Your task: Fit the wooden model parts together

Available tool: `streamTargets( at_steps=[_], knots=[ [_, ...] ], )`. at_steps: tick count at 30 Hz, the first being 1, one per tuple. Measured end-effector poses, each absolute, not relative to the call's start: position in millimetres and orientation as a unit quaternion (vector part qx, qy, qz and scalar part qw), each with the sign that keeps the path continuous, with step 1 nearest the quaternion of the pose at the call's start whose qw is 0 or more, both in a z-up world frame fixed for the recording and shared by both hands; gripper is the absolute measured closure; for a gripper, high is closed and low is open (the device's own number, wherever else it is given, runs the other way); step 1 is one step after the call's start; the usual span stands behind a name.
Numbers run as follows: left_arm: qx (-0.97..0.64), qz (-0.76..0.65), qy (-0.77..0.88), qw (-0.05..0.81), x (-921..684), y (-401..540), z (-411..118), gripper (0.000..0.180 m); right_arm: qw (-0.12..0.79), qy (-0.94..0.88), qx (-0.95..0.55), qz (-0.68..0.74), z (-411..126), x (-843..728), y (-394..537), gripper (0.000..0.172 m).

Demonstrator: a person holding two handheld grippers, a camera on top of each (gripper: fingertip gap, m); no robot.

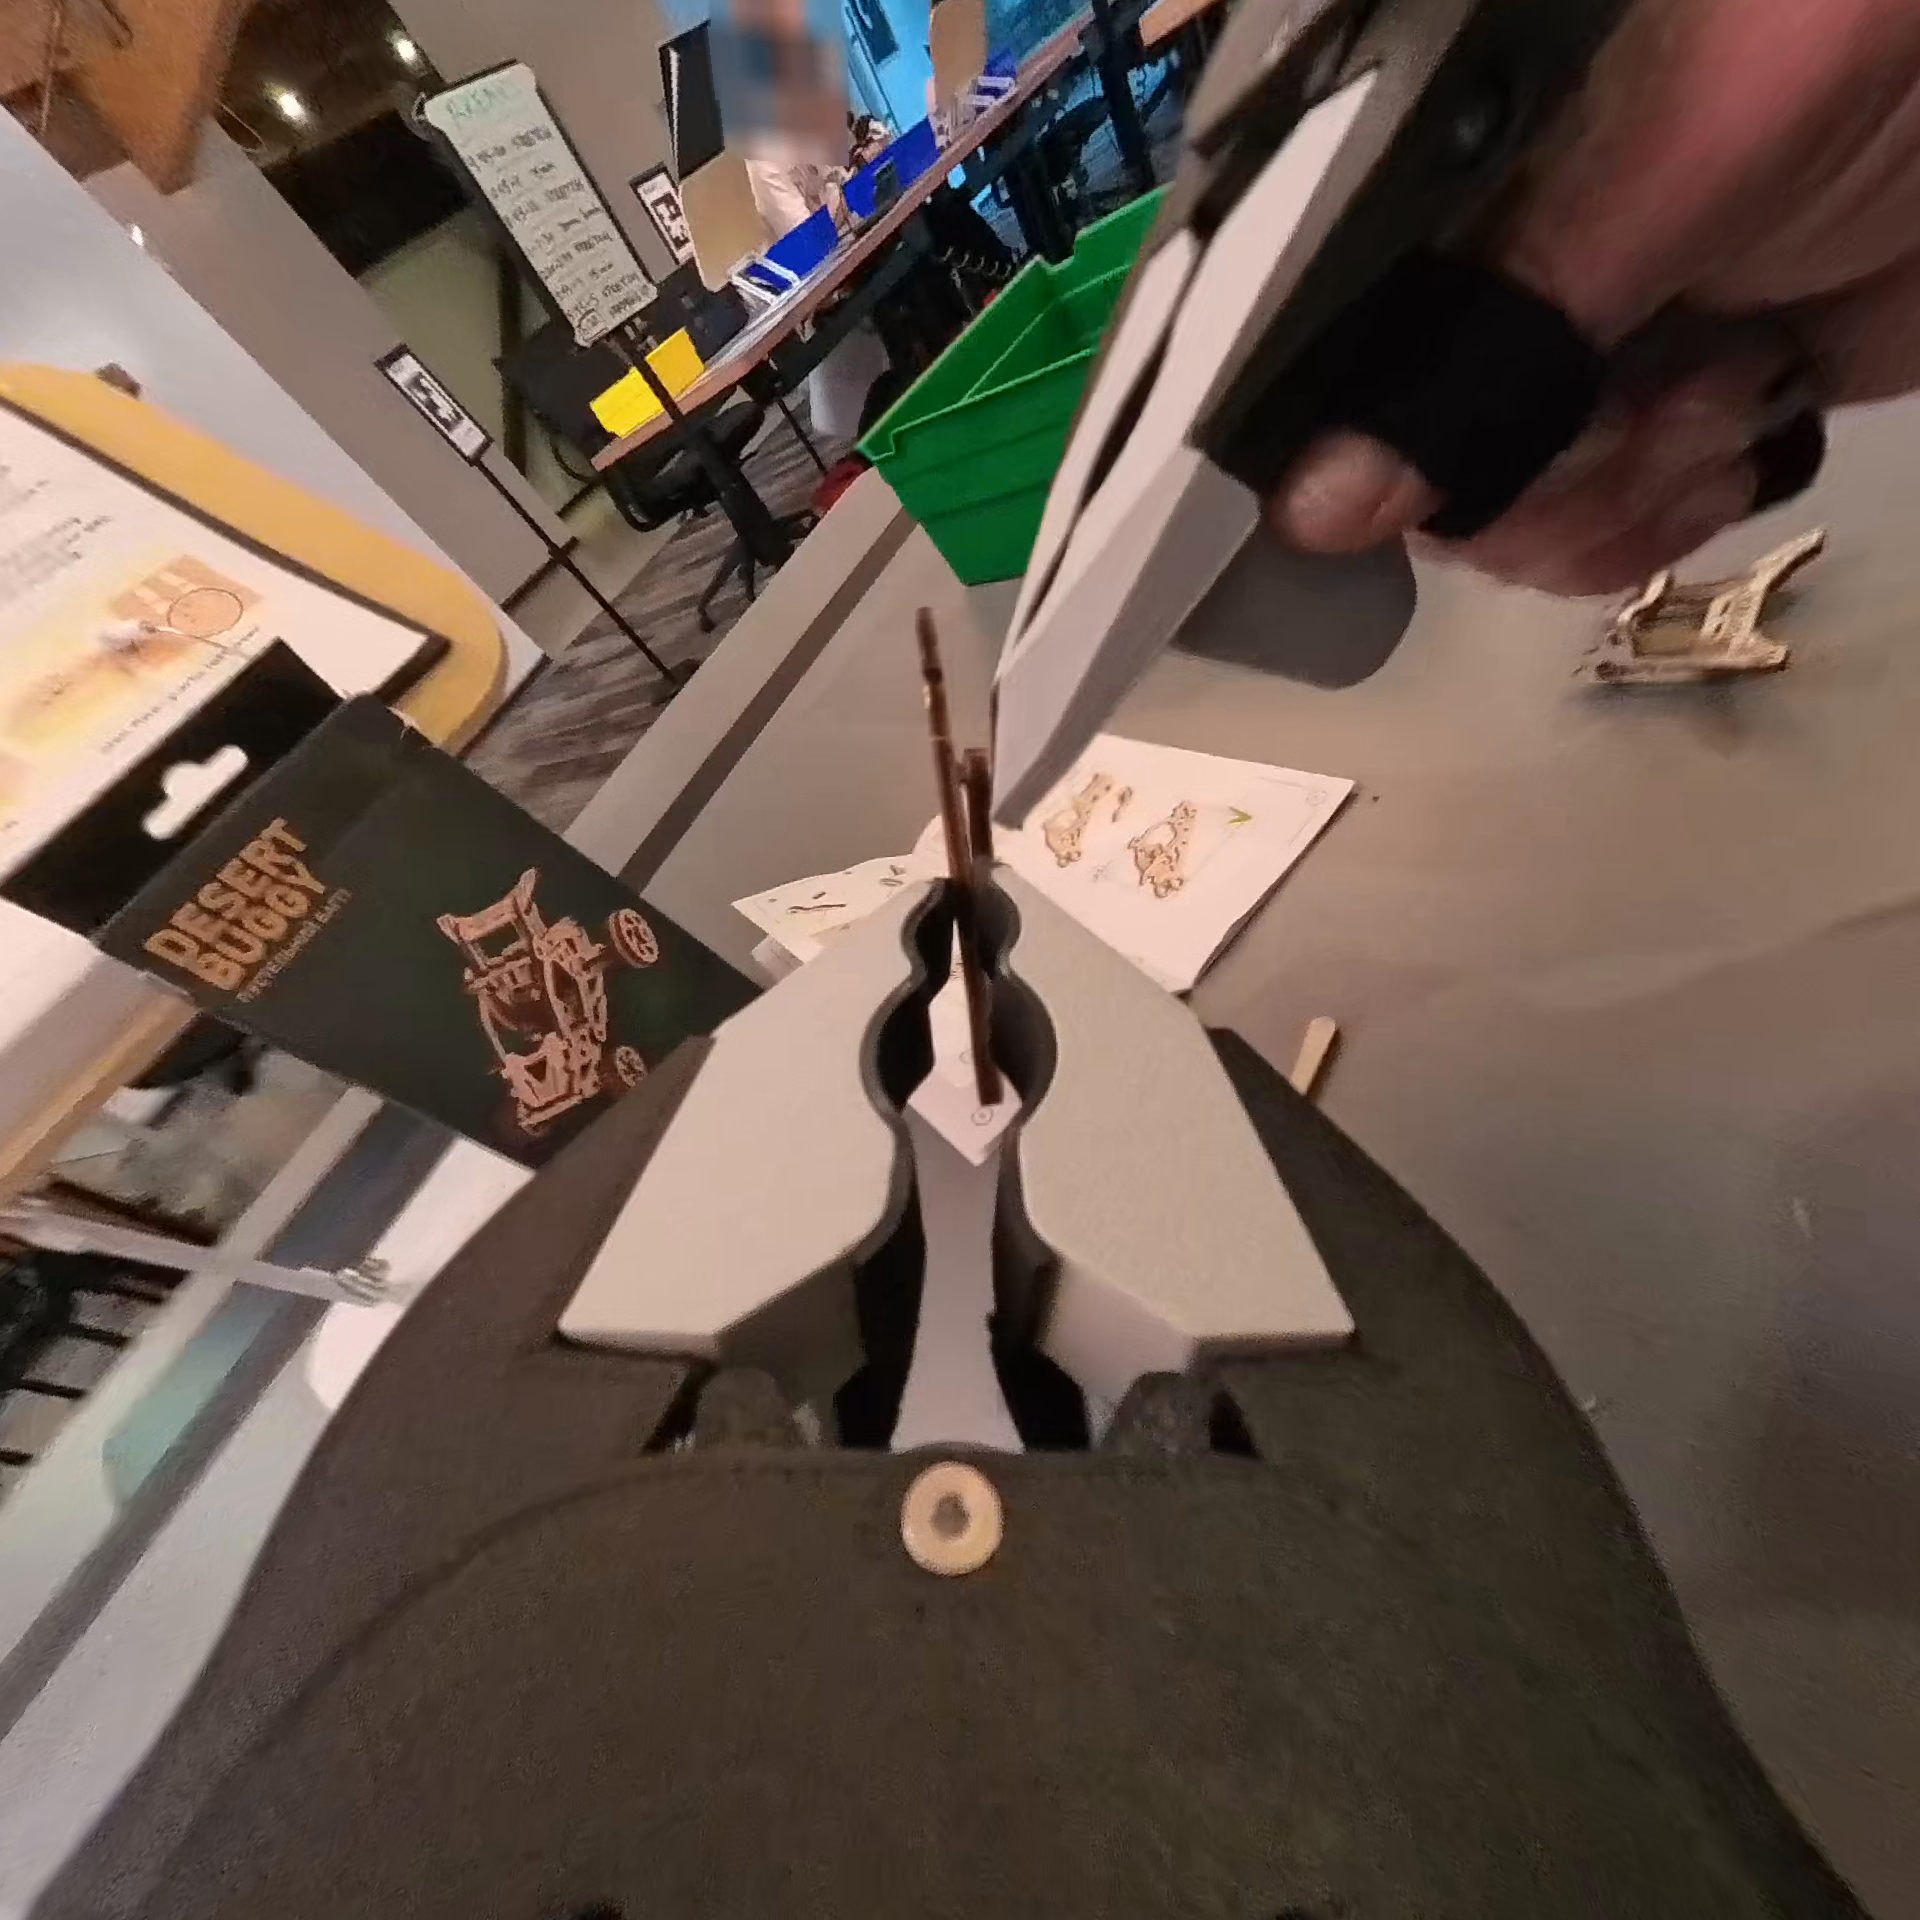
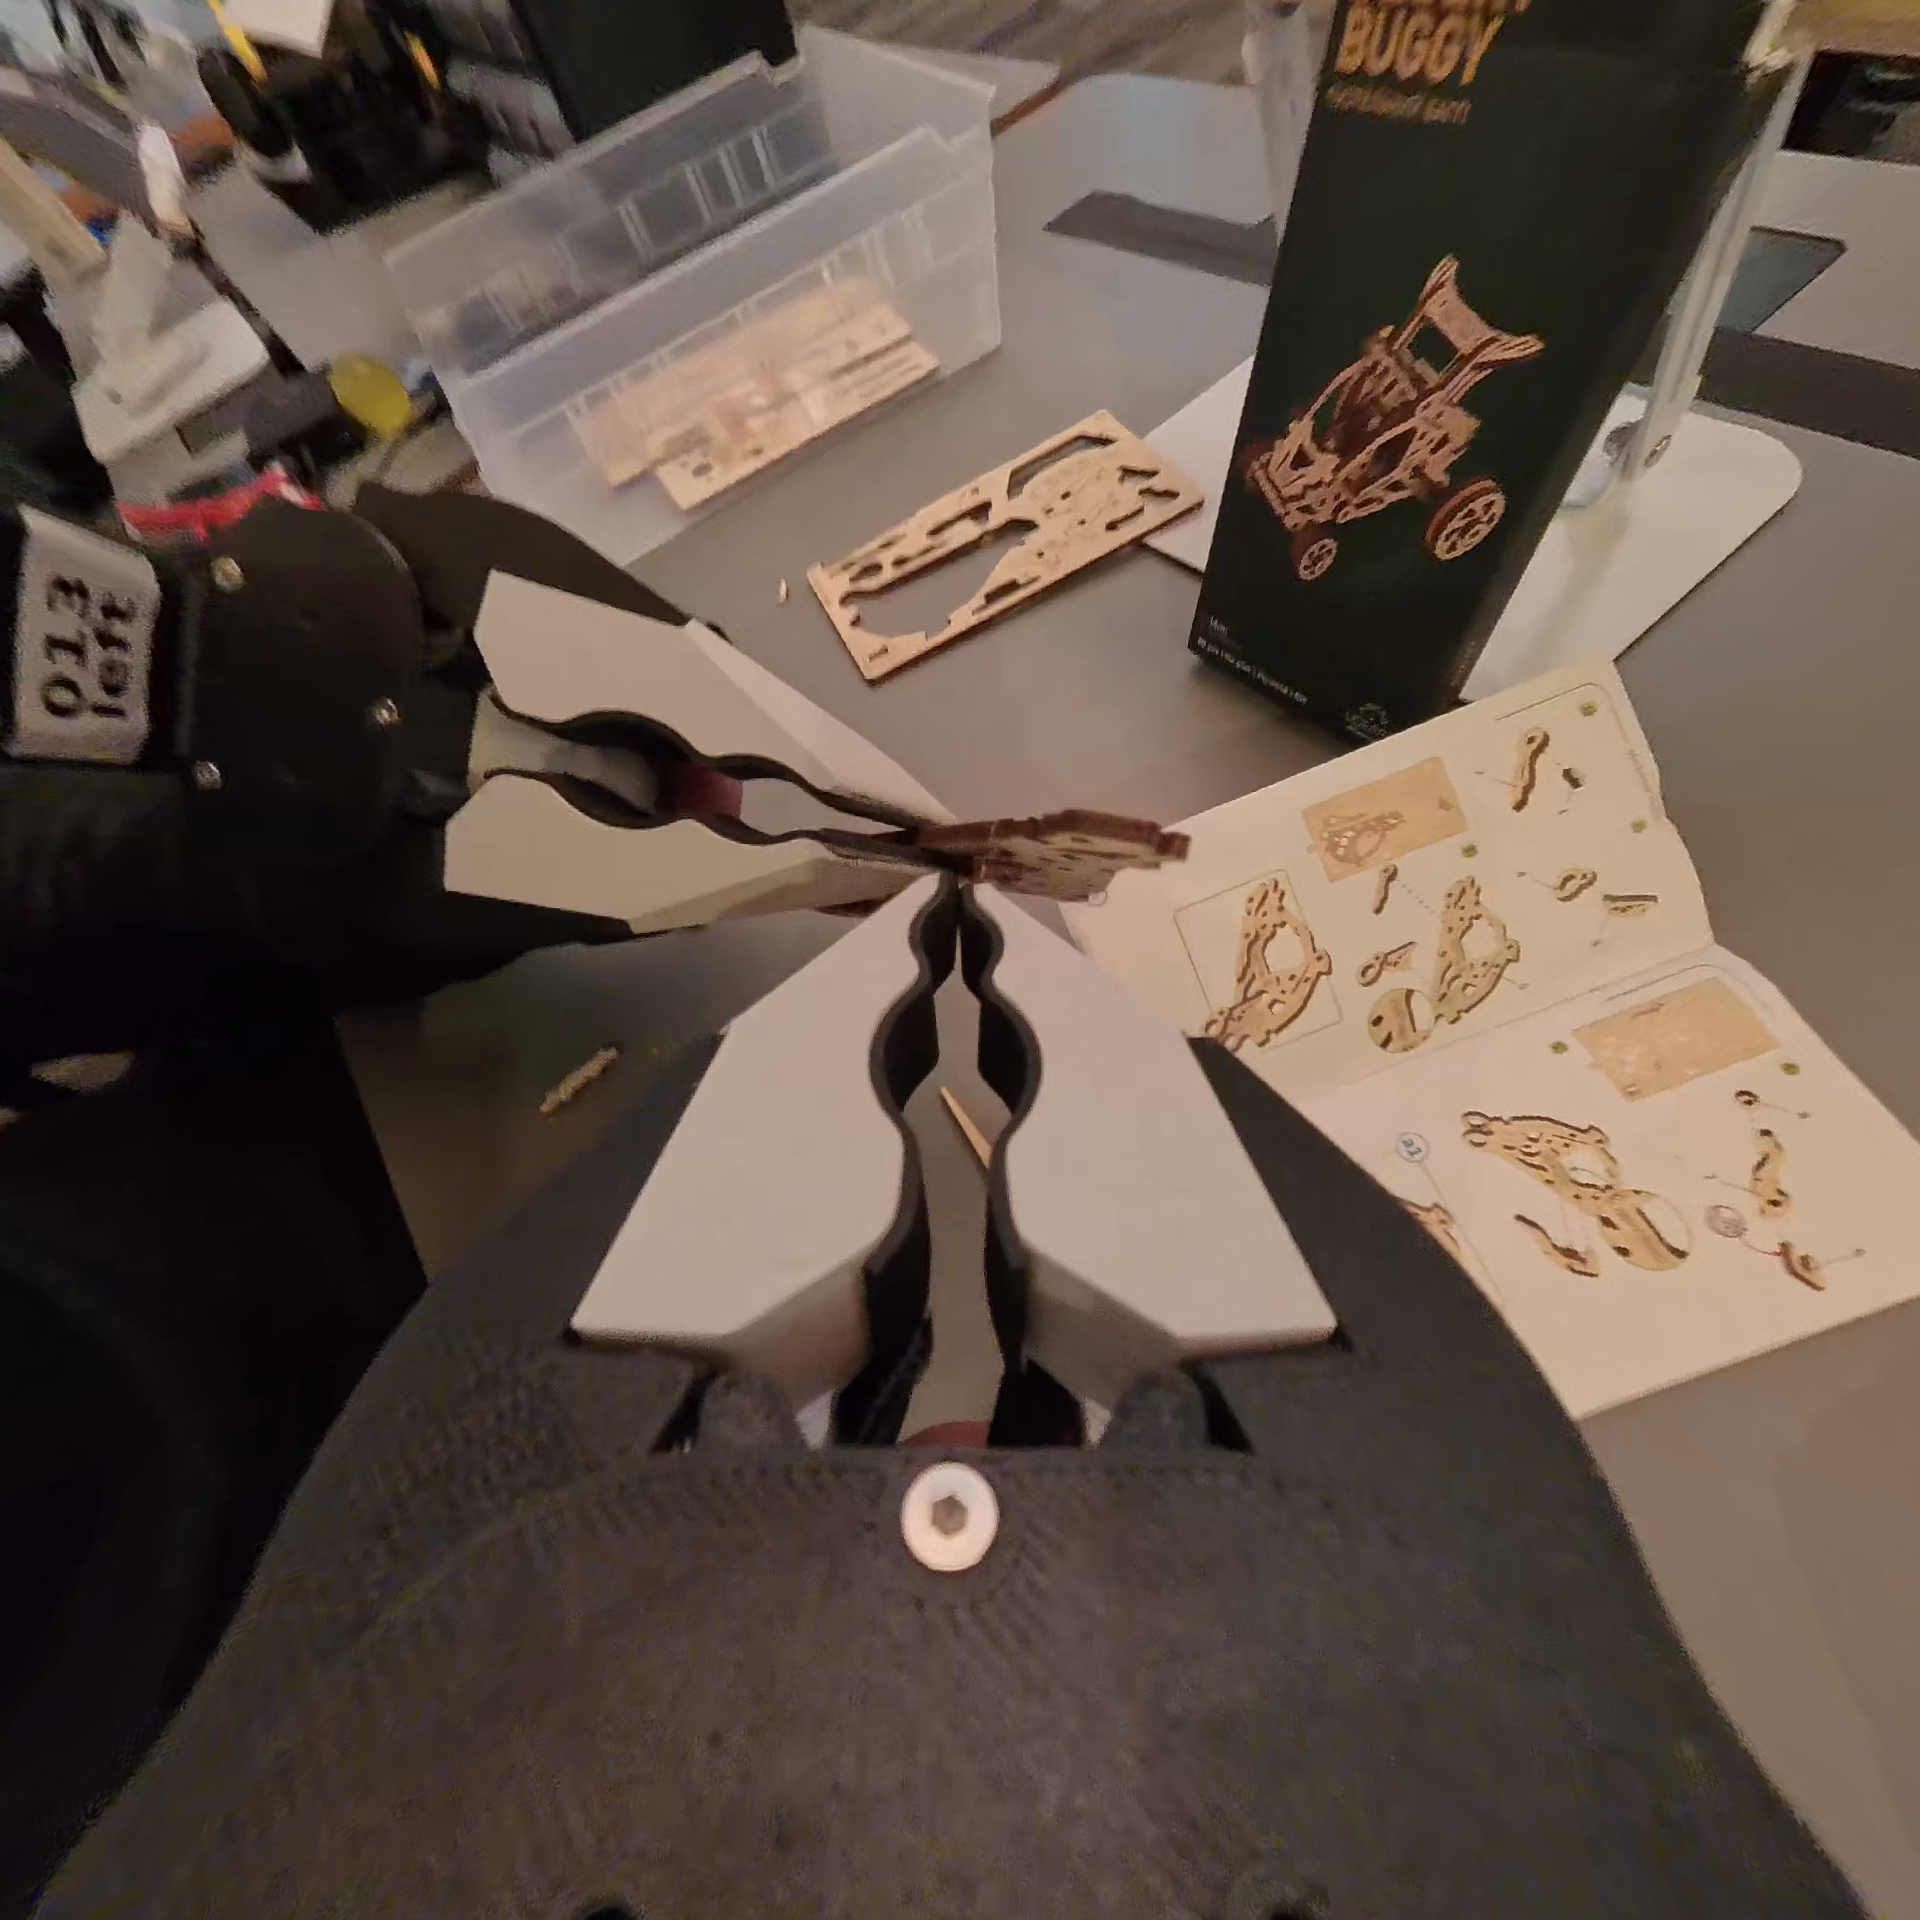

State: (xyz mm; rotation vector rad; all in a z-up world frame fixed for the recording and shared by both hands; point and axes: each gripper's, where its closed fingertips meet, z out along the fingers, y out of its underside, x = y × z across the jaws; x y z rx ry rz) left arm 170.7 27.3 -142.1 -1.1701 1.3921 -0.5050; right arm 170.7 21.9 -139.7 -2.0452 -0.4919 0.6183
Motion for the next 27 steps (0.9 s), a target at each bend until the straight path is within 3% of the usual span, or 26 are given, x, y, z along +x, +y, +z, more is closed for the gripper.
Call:
streamTargets(
  at_steps=[1, 5, 14, 27],
  knots=[
    [-0.517, -0.243, 0.585, 0.576, 170.7, 28.4, -140.7, 0.179, 0.465, -0.182, -0.824, 0.268, -136.9, 172.2, 23.3, 0.172],
    [-0.541, -0.307, 0.546, 0.561, 172.9, 29.3, -134.5, 0.179, 0.489, -0.14, -0.81, 0.29, -131.1, 174.4, 29.1, 0.156],
    [-0.534, -0.31, 0.532, 0.58, 180.2, 22.3, -133.1, 0.177, 0.528, -0.095, -0.789, 0.298, -123.2, 177.6, 32.8, 0.17],
    [-0.505, -0.203, 0.547, 0.637, 180.1, 34.5, -130.9, 0.179, 0.515, -0.122, -0.794, 0.299, -123.1, 181.1, 32.8, 0.17]
  ],
)
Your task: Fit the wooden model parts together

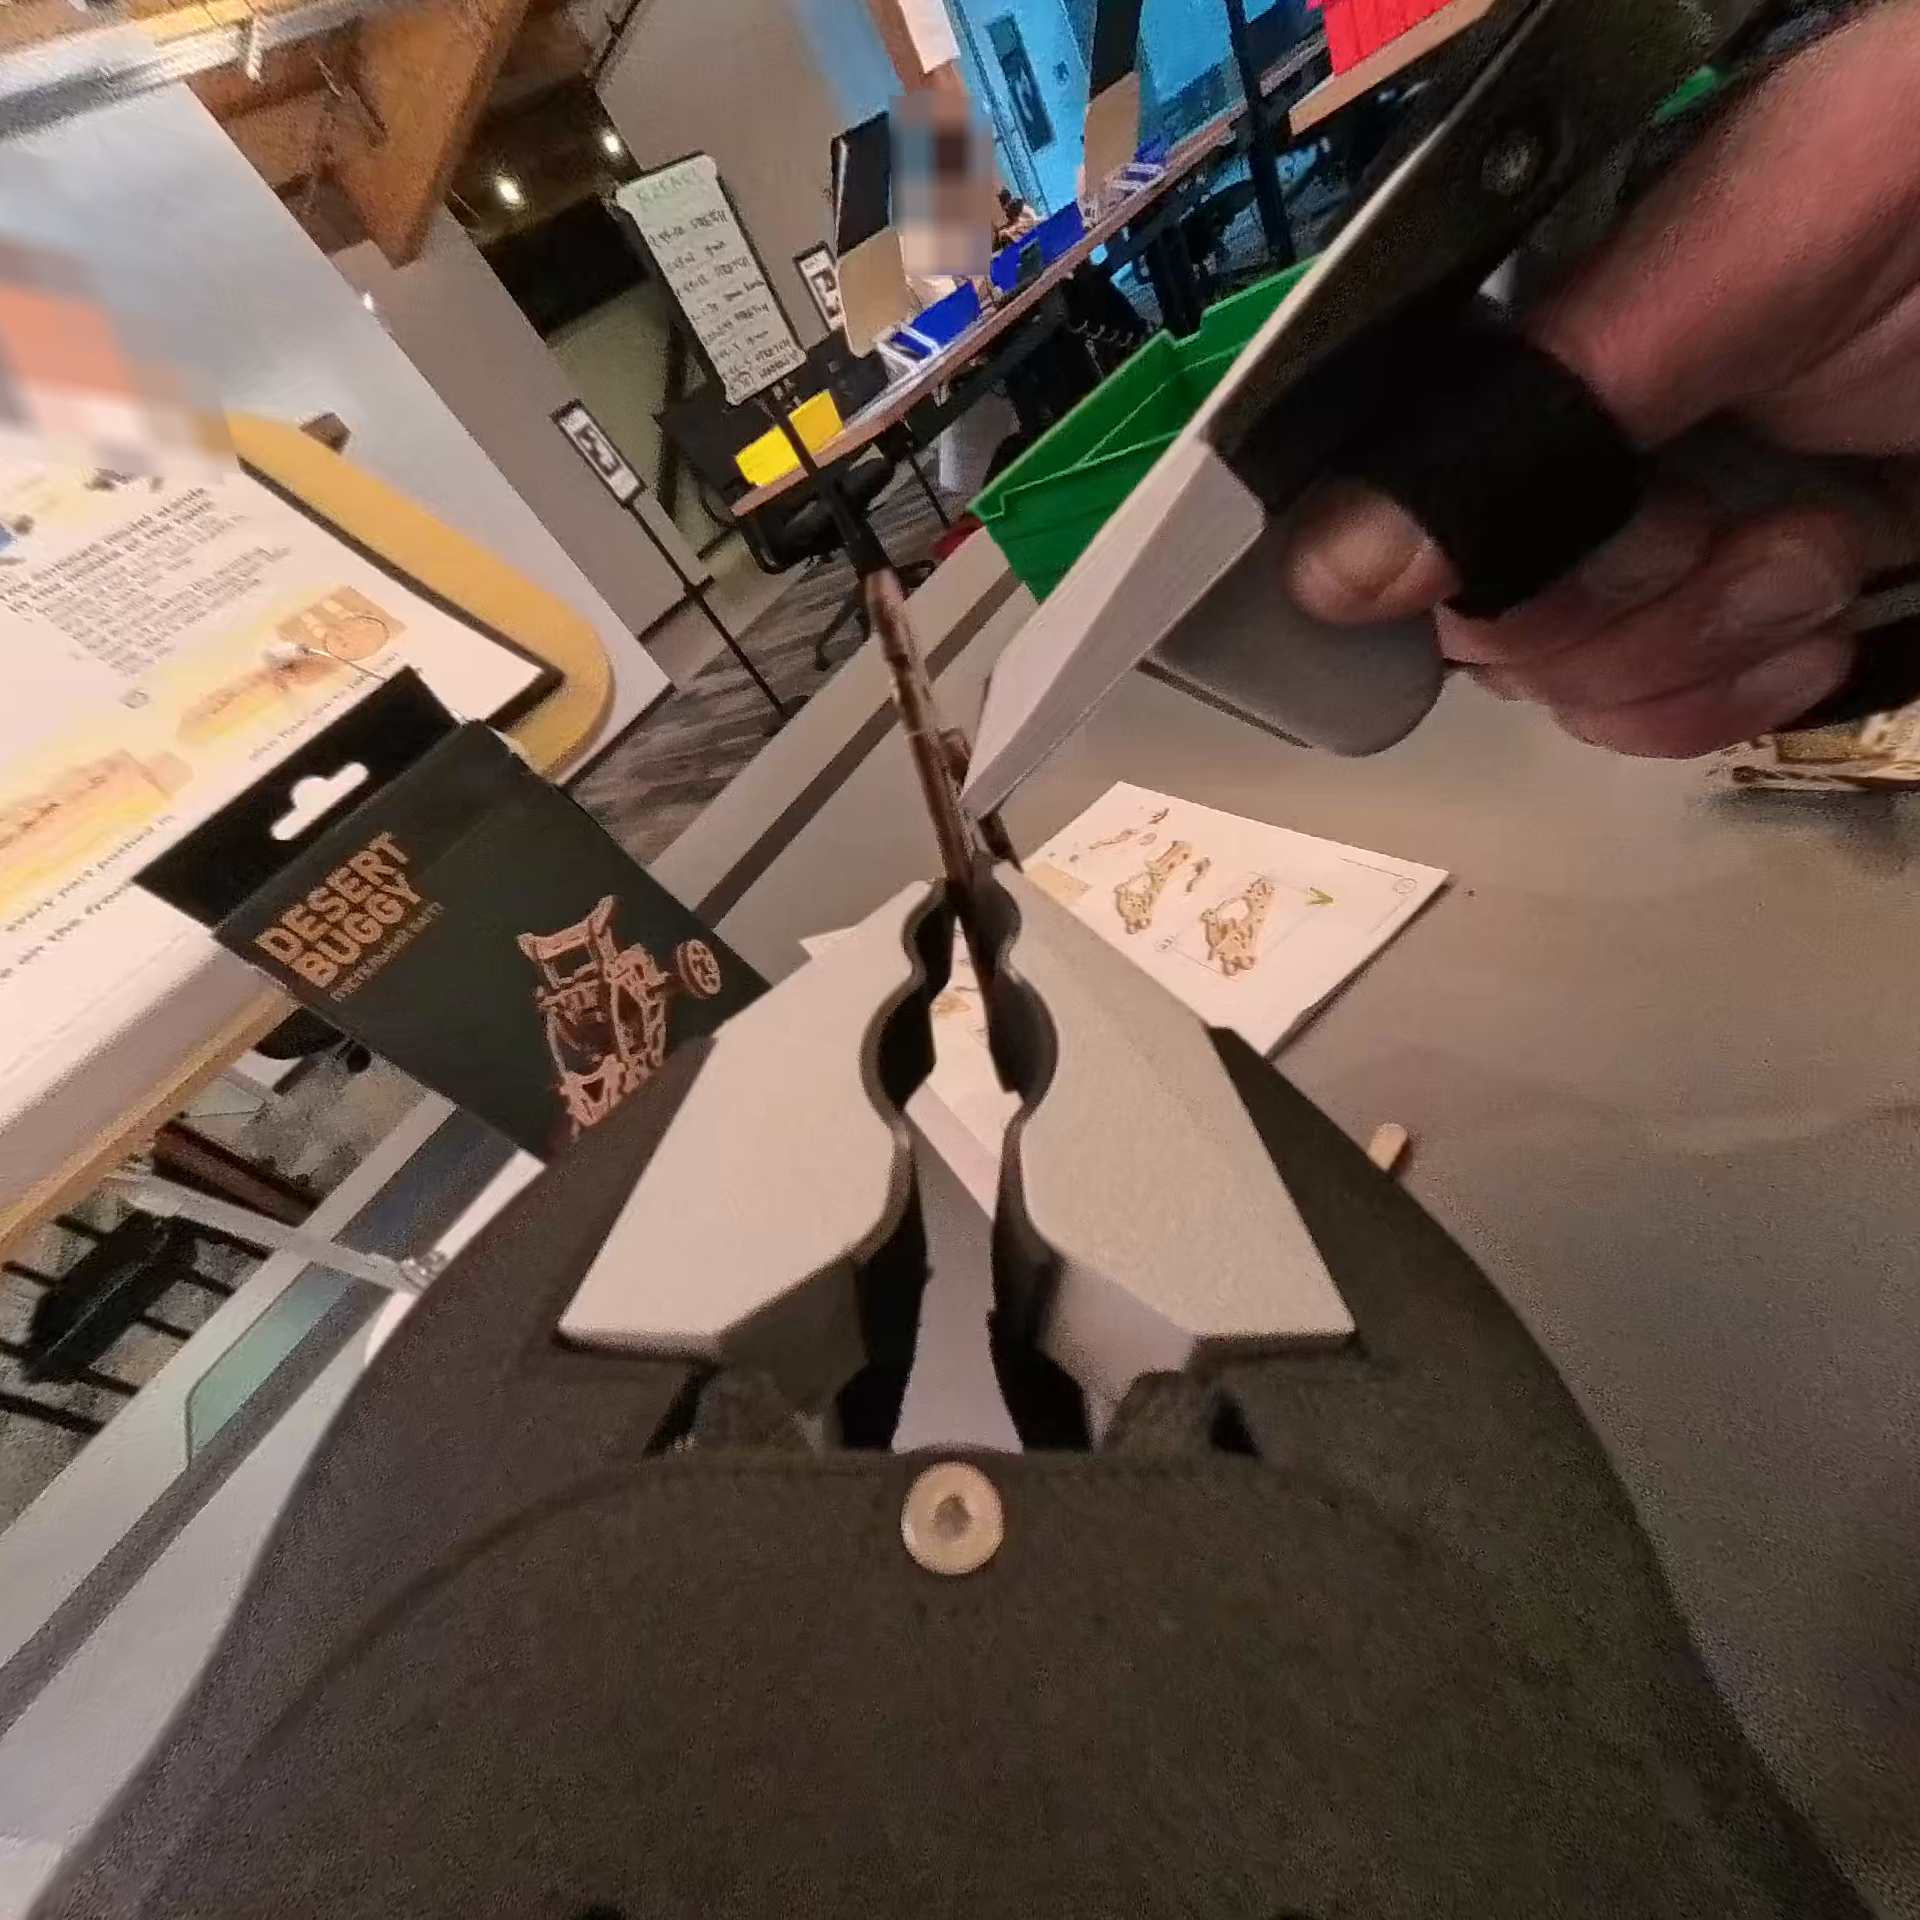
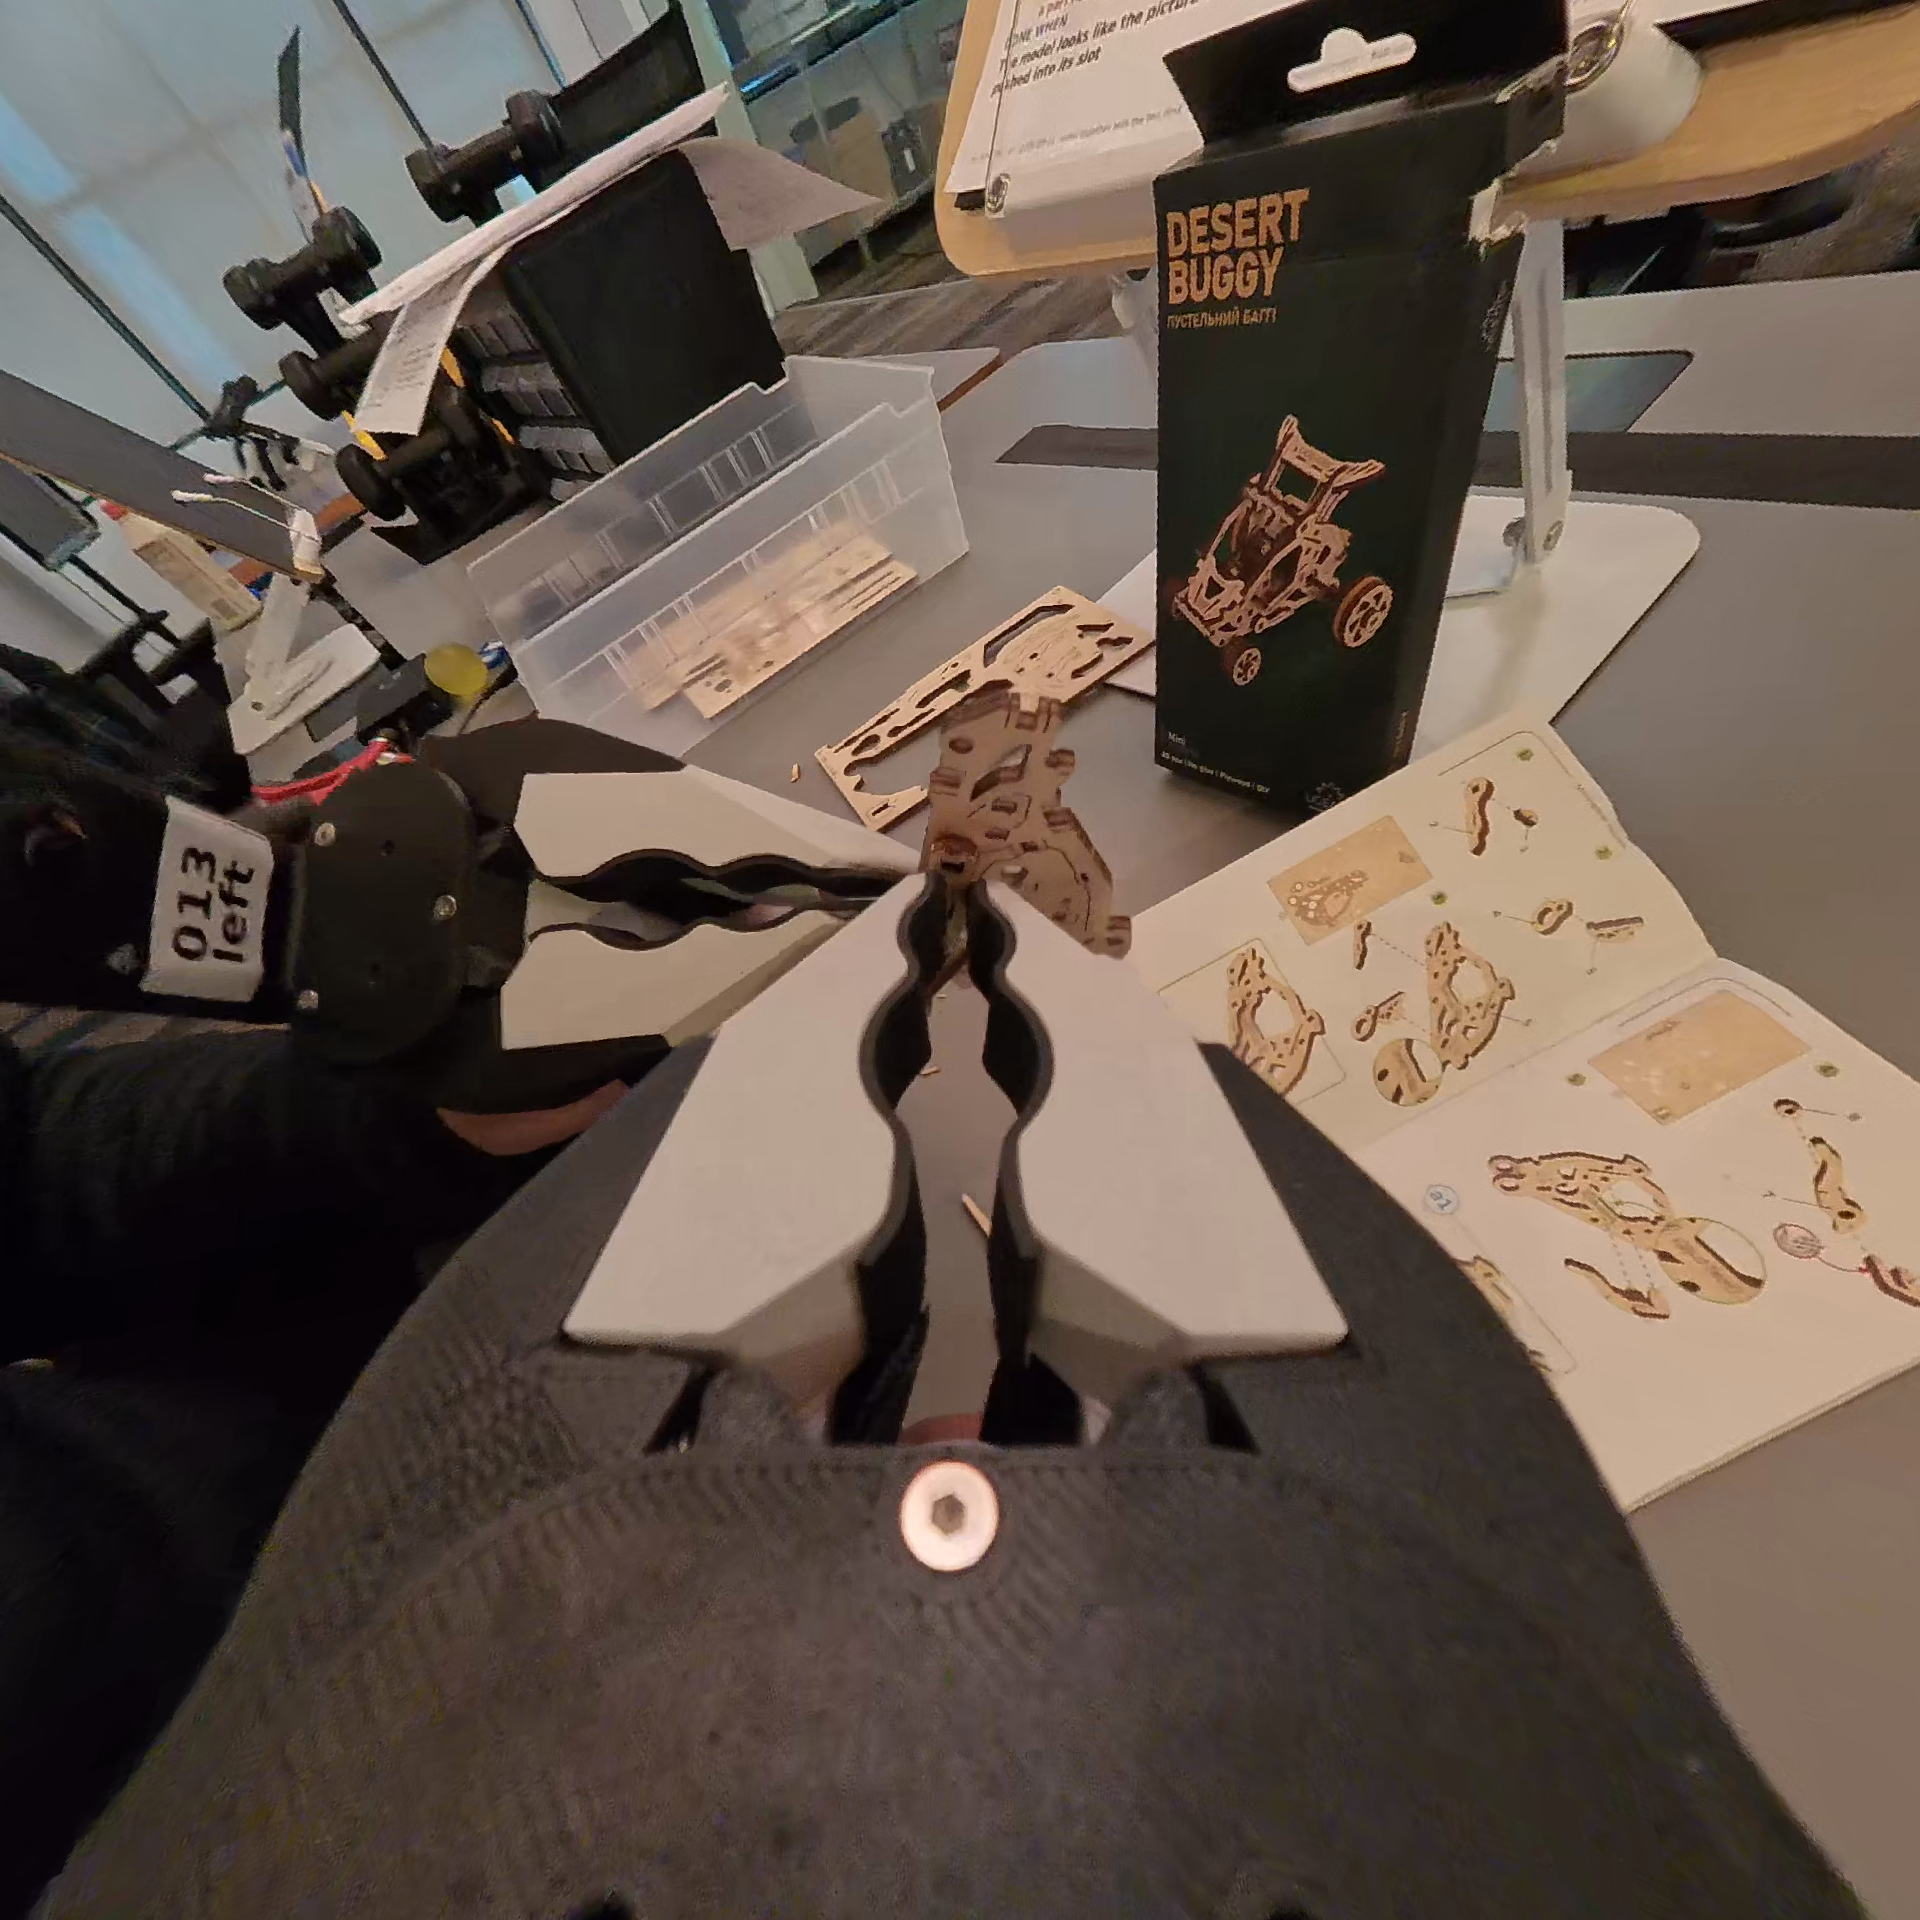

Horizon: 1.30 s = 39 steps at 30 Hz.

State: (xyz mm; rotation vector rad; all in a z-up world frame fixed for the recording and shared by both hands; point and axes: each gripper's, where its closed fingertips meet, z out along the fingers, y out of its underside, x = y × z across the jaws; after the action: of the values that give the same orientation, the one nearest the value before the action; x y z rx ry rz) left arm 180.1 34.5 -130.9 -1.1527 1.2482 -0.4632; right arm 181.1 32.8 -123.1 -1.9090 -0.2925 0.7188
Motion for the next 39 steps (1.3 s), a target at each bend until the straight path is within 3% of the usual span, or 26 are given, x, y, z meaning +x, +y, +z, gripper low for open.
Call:
streamTargets(
  at_steps=[15, 24, 27, 32, 36, 39],
  knots=[
    [-0.554, -0.293, 0.491, 0.605, 182.0, 37.2, -123.3, 0.18, 0.53, -0.08, -0.784, 0.313, -115.9, 182.8, 35.9, 0.17],
    [-0.598, -0.427, 0.465, 0.494, 185.6, 26.5, -137.8, 0.179, 0.503, -0.12, -0.804, 0.294, -129.6, 186.4, 30.3, 0.17],
    [-0.582, -0.425, 0.481, 0.5, 178.7, 22.6, -130.8, 0.173, 0.48, -0.158, -0.822, 0.261, -140.7, 184.3, 24.4, 0.17],
    [-0.591, -0.451, 0.503, 0.441, 173.7, 19.4, -116.2, 0.142, 0.449, -0.234, -0.84, 0.198, -154.7, 177.6, 15.5, 0.17],
    [-0.612, -0.433, 0.522, 0.408, 176.8, 24.0, -122.6, 0.169, 0.434, -0.303, -0.838, 0.135, -159.9, 171.1, 12.0, 0.17],
    [-0.625, -0.419, 0.54, 0.376, 178.0, 21.5, -134.9, 0.176, 0.431, -0.321, -0.834, 0.124, -160.4, 169.0, 9.5, 0.17]
  ],
)
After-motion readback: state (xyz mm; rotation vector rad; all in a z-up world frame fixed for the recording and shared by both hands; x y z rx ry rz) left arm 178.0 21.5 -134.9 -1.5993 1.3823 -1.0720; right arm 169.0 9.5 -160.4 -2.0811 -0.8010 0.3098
